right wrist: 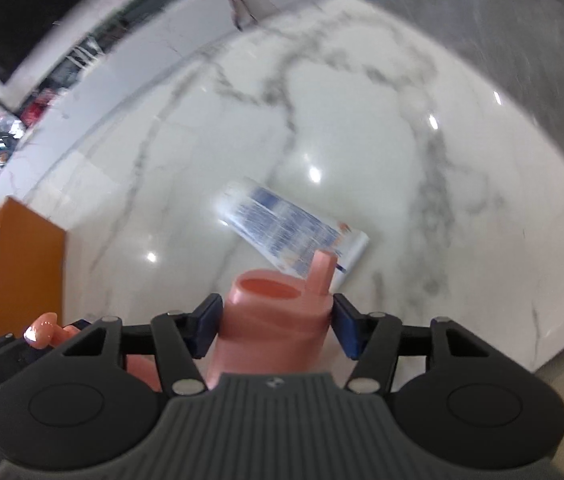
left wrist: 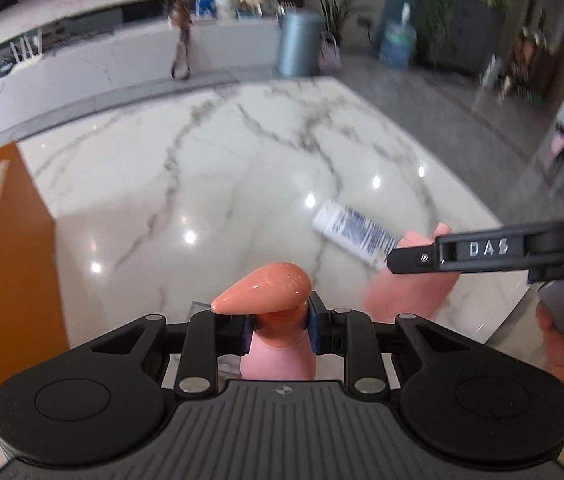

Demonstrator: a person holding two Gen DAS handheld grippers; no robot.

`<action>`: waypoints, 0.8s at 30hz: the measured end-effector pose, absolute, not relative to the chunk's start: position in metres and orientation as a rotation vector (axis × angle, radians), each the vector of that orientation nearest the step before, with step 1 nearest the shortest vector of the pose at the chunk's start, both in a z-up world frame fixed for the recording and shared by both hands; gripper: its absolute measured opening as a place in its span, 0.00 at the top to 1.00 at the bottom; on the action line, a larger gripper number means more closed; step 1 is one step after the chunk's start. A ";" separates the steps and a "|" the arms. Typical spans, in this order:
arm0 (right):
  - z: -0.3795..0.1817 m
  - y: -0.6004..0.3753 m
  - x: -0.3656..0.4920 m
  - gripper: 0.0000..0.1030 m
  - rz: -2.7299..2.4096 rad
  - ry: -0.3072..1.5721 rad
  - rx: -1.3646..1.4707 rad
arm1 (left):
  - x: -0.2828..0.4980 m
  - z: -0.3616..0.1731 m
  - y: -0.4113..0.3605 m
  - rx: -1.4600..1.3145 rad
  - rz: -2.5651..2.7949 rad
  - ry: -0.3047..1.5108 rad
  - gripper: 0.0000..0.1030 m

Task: Organize rigid objects
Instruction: 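Lift and carry the pink pump bottle and pink container over the shoebox with both tools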

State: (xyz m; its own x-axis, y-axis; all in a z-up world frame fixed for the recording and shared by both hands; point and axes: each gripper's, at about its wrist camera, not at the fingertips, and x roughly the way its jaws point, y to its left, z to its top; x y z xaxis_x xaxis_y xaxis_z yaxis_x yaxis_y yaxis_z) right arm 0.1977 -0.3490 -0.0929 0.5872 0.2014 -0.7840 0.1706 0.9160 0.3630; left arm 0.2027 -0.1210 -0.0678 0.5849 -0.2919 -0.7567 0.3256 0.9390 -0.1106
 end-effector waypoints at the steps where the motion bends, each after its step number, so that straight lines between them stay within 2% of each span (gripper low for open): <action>1: -0.088 -0.347 0.193 0.43 0.035 0.921 0.417 | 0.197 -0.060 -0.117 0.026 -0.357 0.849 0.72; 9: -0.039 -0.303 0.159 0.44 0.205 0.722 0.240 | 0.159 -0.006 -0.077 -0.057 -0.303 0.713 0.72; 24: 0.048 -0.156 0.153 0.44 0.608 0.625 -0.037 | 0.134 0.031 0.074 -0.157 -0.090 0.619 0.72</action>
State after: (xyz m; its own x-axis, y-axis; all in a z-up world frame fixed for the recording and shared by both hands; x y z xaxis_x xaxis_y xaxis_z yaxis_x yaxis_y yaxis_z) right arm 0.1533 -0.1564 0.0481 0.6436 0.5227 -0.5591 -0.5446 0.8260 0.1453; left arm 0.1339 0.0742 0.0311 0.8110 -0.1306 -0.5703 0.0365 0.9842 -0.1734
